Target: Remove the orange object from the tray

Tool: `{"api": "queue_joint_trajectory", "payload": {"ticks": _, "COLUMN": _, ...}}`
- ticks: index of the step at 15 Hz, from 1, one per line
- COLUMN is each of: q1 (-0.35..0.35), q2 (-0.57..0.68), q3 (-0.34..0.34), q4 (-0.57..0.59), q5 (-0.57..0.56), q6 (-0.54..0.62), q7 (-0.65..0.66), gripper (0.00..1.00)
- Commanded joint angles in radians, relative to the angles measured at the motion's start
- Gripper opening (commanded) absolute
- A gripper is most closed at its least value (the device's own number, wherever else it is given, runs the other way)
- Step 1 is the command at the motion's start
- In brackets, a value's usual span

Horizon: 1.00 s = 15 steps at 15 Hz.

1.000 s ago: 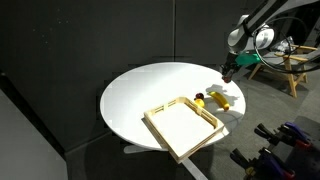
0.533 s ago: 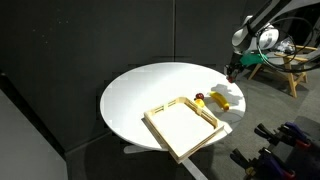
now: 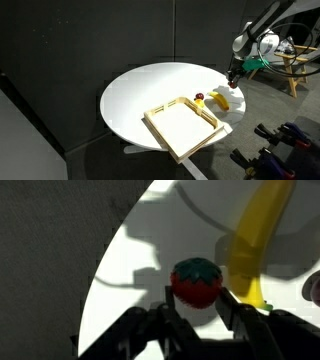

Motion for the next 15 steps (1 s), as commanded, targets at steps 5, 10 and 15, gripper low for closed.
{"api": "queue_joint_trajectory", "payload": {"ticks": 5, "q1": -0.016, "q2": -0.008, "q3": 0.03, "q4": -0.065, "q5": 0.0, "q6": 0.068, "q7": -0.06, "gripper": 0.21}}
{"api": "queue_joint_trajectory", "payload": {"ticks": 10, "q1": -0.024, "q2": -0.01, "q3": 0.031, "q4": -0.086, "q5": 0.001, "q6": 0.09, "q7": -0.074, "gripper": 0.21}}
{"api": "queue_joint_trajectory", "payload": {"ticks": 15, "q1": -0.023, "q2": 0.002, "q3": 0.025, "q4": -0.088, "q5": -0.006, "q6": 0.099, "q7": -0.066, "gripper": 0.21}}
